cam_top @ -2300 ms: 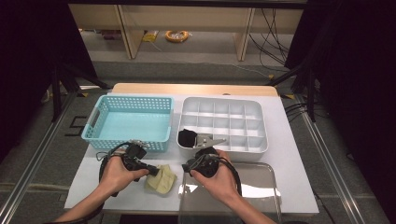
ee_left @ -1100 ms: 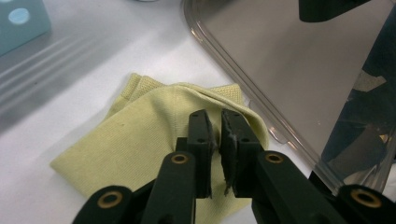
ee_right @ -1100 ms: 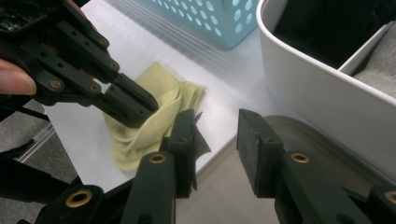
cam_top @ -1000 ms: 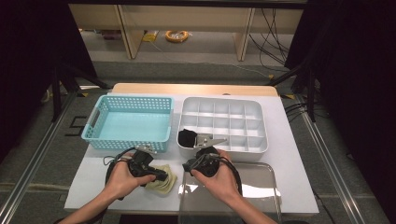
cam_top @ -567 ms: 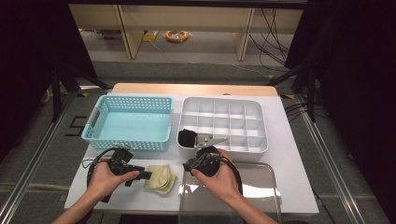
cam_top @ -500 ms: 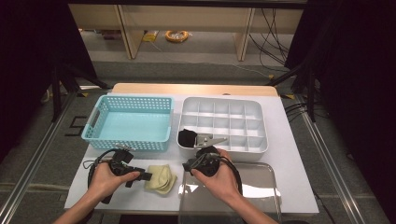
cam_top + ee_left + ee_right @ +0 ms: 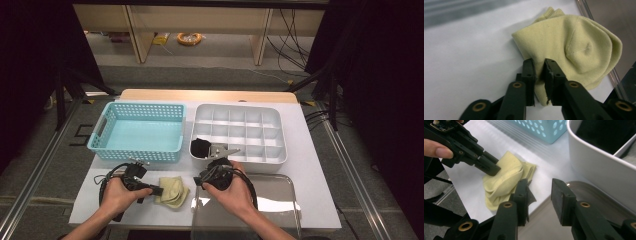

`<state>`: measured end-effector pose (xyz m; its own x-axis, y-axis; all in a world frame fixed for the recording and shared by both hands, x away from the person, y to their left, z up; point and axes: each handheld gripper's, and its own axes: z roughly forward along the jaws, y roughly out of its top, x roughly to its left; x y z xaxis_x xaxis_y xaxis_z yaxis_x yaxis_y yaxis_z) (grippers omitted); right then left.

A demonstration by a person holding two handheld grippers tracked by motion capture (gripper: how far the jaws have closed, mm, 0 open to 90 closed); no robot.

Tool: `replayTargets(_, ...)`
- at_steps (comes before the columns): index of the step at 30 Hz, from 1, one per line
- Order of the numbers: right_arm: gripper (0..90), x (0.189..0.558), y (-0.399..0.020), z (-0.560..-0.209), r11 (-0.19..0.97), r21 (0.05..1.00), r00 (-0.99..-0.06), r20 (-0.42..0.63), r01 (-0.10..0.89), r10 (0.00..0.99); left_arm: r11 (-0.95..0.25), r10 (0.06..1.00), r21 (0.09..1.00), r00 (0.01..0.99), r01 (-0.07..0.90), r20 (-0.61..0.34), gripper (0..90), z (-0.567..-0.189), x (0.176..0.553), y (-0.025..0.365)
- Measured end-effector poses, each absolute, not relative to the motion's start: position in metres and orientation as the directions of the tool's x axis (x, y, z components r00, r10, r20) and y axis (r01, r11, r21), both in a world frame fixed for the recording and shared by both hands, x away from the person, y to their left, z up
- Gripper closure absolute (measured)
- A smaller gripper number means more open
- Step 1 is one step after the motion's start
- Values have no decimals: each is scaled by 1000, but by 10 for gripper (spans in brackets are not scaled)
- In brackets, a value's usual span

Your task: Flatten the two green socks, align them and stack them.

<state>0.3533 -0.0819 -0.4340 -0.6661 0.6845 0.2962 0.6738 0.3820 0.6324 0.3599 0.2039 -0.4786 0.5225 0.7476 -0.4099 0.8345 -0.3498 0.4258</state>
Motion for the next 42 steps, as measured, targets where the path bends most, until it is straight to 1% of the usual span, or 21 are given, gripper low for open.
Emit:
replayTargets(2, 683, 354, -80, -435, 391, 639, -677, 288, 663, 678, -346, 741, 437, 528, 830, -416, 824, -477, 360, 204)
replayTargets(3, 692, 353, -78, -436, 389, 630, -673, 300, 672, 676, -317, 743, 445, 510, 838, -432, 831, -476, 359, 202)
replayTargets(4, 710, 353, -77, -435, 392, 628, -674, 299, 672, 676, -330, 735, 446, 523, 832, -432, 833, -475, 359, 204)
replayTargets(7, 780, 353, -72, -433, 405, 625, -684, 300, 668, 665, -292, 722, 465, 511, 836, -466, 837, -472, 357, 203)
replayTargets(9, 844, 353, -67, -431, 410, 618, -688, 314, 671, 654, -295, 720, 469, 516, 833, -464, 837, -470, 356, 205)
replayTargets(10, 866, 352, -64, -431, 413, 606, -684, 321, 680, 656, -293, 722, 467, 513, 834, -464, 837, -468, 356, 204)
replayTargets(11, 882, 353, -62, -430, 431, 609, -700, 313, 666, 641, -297, 715, 471, 520, 831, -468, 837, -468, 356, 205)
replayTargets(12, 896, 353, -59, -431, 431, 601, -696, 319, 674, 644, -326, 708, 469, 540, 821, -454, 837, -466, 356, 207)
replayTargets(13, 900, 352, -56, -430, 442, 595, -705, 327, 671, 629, -294, 714, 474, 521, 830, -468, 837, -466, 355, 205)
replayTargets(18, 900, 353, -41, -433, 479, 586, -731, 323, 653, 600, -290, 710, 476, 520, 830, -475, 837, -464, 355, 205)
replayTargets(21, 900, 351, -32, -434, 489, 538, -708, 343, 687, 617, -284, 704, 475, 518, 833, -486, 837, -464, 355, 205)
replayTargets(22, 900, 353, -30, -437, 503, 562, -736, 332, 657, 590, -287, 702, 477, 521, 831, -485, 837, -463, 356, 206)
replayTargets(33, 900, 355, -14, -457, 538, 499, -726, 356, 680, 588, -294, 687, 478, 531, 828, -496, 840, -459, 355, 204)
replayTargets(42, 900, 356, -12, -466, 543, 477, -718, 367, 691, 591, -279, 671, 480, 526, 832, -522, 842, -455, 354, 204)
